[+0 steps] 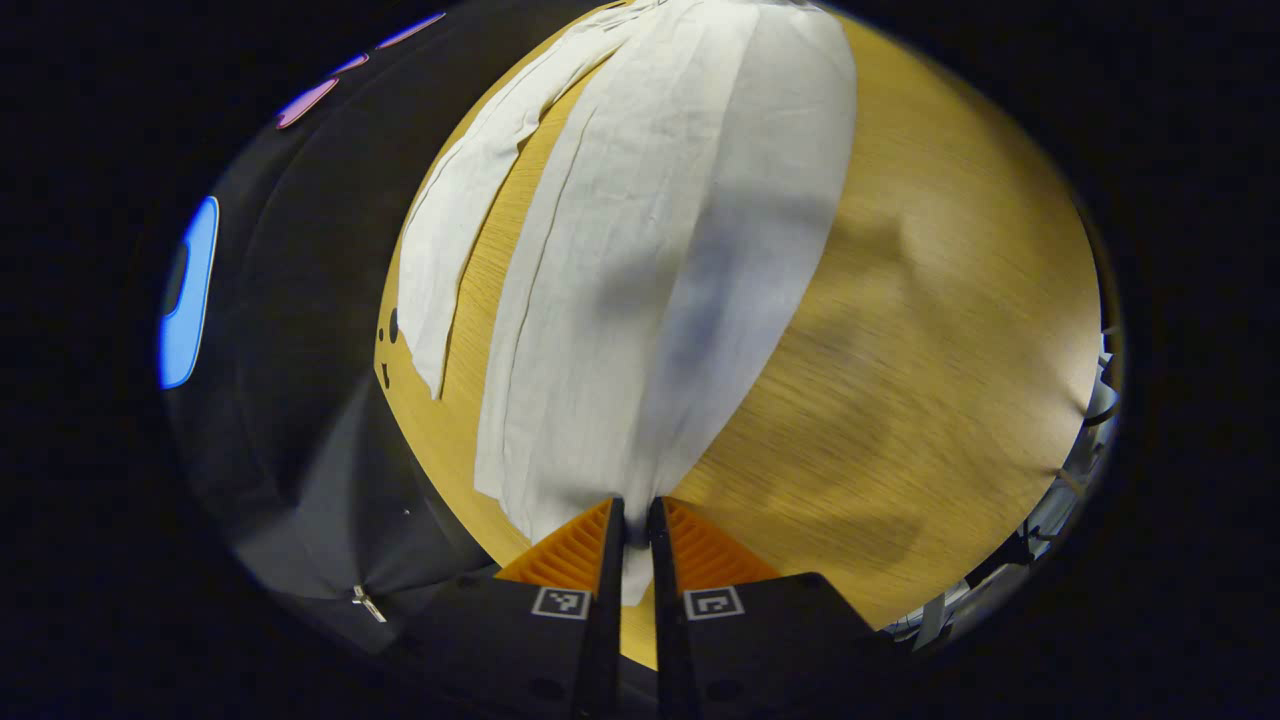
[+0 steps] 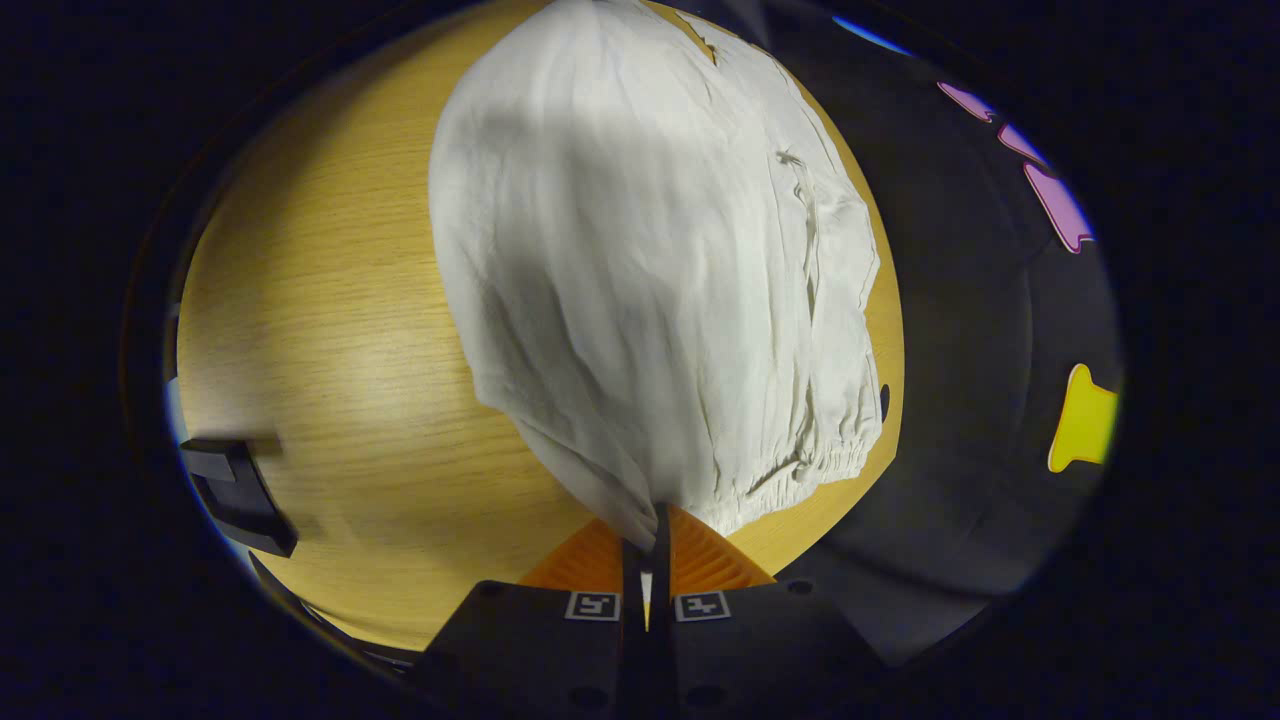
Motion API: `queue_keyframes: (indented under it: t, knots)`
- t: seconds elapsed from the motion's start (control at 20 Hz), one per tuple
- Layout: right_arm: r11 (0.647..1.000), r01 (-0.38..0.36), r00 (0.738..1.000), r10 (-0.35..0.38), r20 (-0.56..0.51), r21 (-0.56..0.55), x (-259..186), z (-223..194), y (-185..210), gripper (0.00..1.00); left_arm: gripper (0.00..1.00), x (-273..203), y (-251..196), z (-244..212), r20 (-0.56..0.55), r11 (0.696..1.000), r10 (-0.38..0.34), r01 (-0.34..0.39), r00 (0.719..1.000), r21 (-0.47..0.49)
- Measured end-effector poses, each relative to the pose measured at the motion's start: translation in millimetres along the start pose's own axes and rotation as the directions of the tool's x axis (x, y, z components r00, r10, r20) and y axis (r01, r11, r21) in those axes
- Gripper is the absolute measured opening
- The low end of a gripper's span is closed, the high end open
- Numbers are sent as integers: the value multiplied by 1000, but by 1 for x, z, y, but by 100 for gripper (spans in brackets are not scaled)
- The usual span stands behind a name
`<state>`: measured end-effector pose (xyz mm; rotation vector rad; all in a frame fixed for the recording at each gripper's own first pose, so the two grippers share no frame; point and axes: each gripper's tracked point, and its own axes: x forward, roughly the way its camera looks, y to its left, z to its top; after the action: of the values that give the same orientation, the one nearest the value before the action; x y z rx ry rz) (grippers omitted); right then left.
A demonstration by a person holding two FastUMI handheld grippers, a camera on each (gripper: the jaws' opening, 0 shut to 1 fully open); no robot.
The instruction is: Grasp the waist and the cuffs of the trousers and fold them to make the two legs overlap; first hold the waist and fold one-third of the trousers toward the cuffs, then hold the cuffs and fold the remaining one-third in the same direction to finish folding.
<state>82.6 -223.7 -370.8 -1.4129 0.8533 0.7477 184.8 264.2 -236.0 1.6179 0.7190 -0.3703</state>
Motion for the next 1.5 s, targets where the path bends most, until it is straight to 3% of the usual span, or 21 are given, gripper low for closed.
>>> queue_keyframes:
  t: [0.1, 0.2, 0.5, 0.85, 1.1, 1.3, 1.5]
  knots:
    - [1000, -2, 1000, 2, 6, 3, 0, 0, 0, 5, 11, 1, 0, -1, -4, 1000, 15, -15, 1000, 2]
    - [1000, 4, 1000, -4, 7, 0, 0, -1, -1, 5, 7, 2, 1, 0, -1, 999, 33, -33, 999, 1]
    - [997, 22, 1000, -22, -3, 70, -3, -5, -8, 5, 6, -1, 0, 3, 8, 992, 99, -98, 995, -85]
    - [964, 154, 987, -162, 18, 216, -36, 3, -44, 5, 6, -27, 20, 15, 71, 975, 158, -144, 985, -168]
    - [943, 208, 974, -224, 32, 258, -47, 9, -85, 5, 6, -45, 60, 26, 108, 968, 213, -196, 971, -155]
    - [905, 240, 960, -275, 54, 351, -53, 24, -126, 5, 6, -55, 104, 41, 132, 954, 266, -241, 955, -176]
    - [796, 246, 941, -332, 59, 553, -45, 34, -168, 5, 6, -59, 155, 71, 167, 921, 331, -279, 929, -274]
